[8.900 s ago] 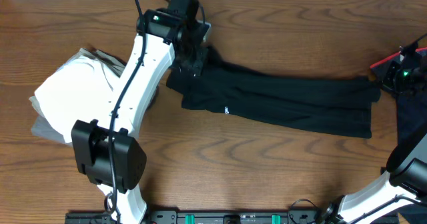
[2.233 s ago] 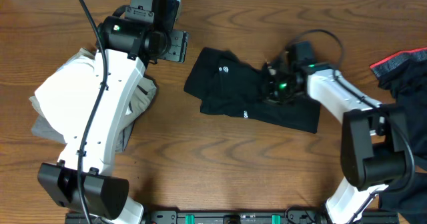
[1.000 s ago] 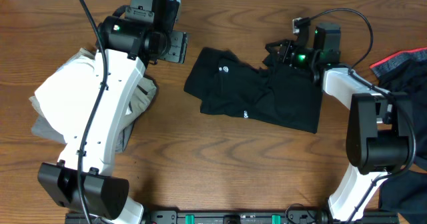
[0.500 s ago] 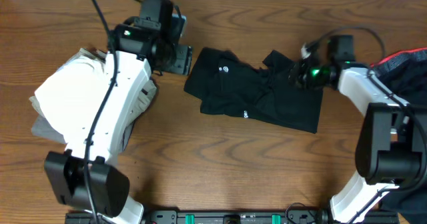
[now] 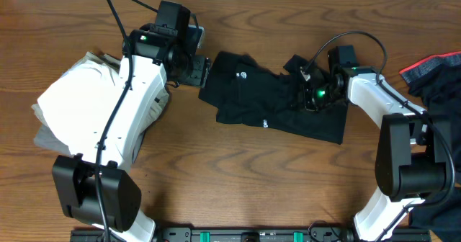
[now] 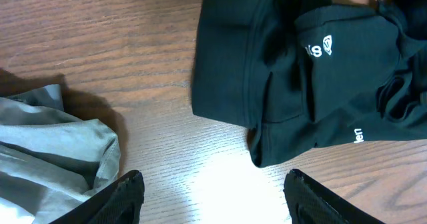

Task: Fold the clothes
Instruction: 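Grasp the folded black shirt's right edge with the right gripper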

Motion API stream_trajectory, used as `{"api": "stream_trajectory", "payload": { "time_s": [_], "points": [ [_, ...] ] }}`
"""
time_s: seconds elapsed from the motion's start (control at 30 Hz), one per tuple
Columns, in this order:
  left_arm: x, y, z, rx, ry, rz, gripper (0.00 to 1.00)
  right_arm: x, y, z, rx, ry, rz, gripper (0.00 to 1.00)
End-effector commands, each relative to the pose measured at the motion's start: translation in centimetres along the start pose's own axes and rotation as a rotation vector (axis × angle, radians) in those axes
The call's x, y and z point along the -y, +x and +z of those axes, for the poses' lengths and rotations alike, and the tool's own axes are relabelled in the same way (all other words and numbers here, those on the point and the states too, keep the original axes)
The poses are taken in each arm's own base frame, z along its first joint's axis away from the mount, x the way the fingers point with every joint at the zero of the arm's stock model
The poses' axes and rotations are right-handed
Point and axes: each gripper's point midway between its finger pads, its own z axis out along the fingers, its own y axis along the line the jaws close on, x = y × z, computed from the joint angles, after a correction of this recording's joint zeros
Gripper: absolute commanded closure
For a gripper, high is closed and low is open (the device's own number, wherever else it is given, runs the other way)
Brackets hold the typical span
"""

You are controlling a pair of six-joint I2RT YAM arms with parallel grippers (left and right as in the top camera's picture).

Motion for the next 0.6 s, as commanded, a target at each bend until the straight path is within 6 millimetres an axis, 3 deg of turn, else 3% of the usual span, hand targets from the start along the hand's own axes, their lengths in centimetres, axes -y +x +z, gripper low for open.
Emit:
{"api": "stream_trajectory", "payload": {
  "time_s": [0.0, 0.13, 0.27, 0.3, 0.33, 0.37, 0.47, 0.57],
  "points": [
    [0.0, -0.2, -0.1, 0.007, 0.004, -0.012, 0.3, -1.5, 1.1, 0.1, -0.042, -0.034, -0.066, 0.98],
    [0.0, -0.2, -0.1, 0.008, 0.004, -0.012, 0.31, -2.6, 3.5, 0.3, -0.13, -0.046, -0.117, 0.99],
    [0.0, -0.3, -0.2, 0.01, 0.004, -0.012, 0.31, -1.2, 5.2, 0.5, -0.201, 0.074, -0.125, 0.96],
    [0.0, -0.3, -0.1, 0.011, 0.004, -0.011, 0.31, -0.7, 5.3, 0.5, -0.205, 0.11, -0.132, 0.87],
    [0.0, -0.4, -0.1, 0.015, 0.004, -0.011, 0.3, -0.1, 5.2, 0.5, -0.203, 0.146, -0.141, 0.69],
    [0.0, -0.4, -0.1, 0.015, 0.004, -0.011, 0.3, 0.1, 5.0, 0.5, -0.197, 0.164, -0.146, 0.63],
    [0.0, -0.4, -0.1, 0.013, 0.004, -0.011, 0.3, -0.1, 4.0, 0.4, -0.155, 0.137, -0.154, 0.57],
    [-0.1, -0.2, 0.1, 0.006, 0.004, -0.012, 0.3, -2.3, 2.3, -0.6, -0.071, 0.002, -0.17, 0.53]
  ]
}}
